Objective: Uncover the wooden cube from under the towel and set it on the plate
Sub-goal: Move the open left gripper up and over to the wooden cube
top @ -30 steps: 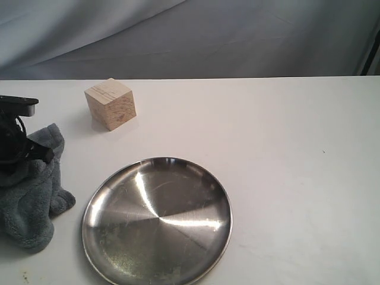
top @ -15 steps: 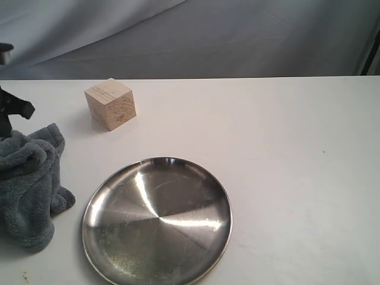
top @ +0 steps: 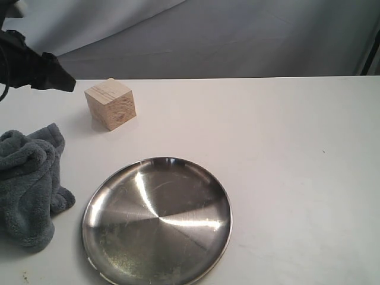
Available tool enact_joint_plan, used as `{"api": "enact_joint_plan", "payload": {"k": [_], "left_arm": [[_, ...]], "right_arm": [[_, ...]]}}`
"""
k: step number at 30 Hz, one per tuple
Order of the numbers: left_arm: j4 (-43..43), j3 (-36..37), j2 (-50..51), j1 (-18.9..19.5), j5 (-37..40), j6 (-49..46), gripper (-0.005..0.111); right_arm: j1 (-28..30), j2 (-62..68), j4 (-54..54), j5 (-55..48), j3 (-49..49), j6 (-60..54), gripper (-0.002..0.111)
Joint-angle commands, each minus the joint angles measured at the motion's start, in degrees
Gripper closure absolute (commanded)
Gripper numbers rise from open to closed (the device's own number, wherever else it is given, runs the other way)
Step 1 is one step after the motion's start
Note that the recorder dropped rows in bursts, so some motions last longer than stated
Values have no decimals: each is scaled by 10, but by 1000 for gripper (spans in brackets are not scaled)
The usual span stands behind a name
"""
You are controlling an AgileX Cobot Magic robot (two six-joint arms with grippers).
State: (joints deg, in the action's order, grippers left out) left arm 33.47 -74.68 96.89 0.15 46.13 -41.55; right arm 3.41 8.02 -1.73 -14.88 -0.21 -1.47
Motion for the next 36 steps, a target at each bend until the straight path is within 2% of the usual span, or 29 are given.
{"api": "enact_joint_plan", "payload": {"k": [1, 9, 14, 17, 19, 23, 29, 36], "left_arm": [[79, -3, 34, -1, -48, -128, 36], [264, -3, 76, -1, -184, -329, 36], [289, -3, 85, -2, -249, -368, 36], [289, -3, 86, -2, -251, -375, 36], [289, -3, 86, -1, -251, -416, 33], [289, -3, 93, -2, -233, -476, 1], [289, -3, 104, -9, -217, -565, 2], [289, -2, 104, -9, -217, -560, 2]], "right_arm": [[-1, -3, -2, 4, 2, 0, 108], [-1, -3, -2, 4, 2, 0, 108], [-1, -3, -2, 4, 2, 0, 108], [-1, -3, -2, 4, 2, 0, 108], [-1, -3, -2, 4, 2, 0, 108], [-1, -3, -2, 4, 2, 0, 108], [-1, -3, -2, 4, 2, 0, 108], [-1, -3, -2, 4, 2, 0, 108]]}}
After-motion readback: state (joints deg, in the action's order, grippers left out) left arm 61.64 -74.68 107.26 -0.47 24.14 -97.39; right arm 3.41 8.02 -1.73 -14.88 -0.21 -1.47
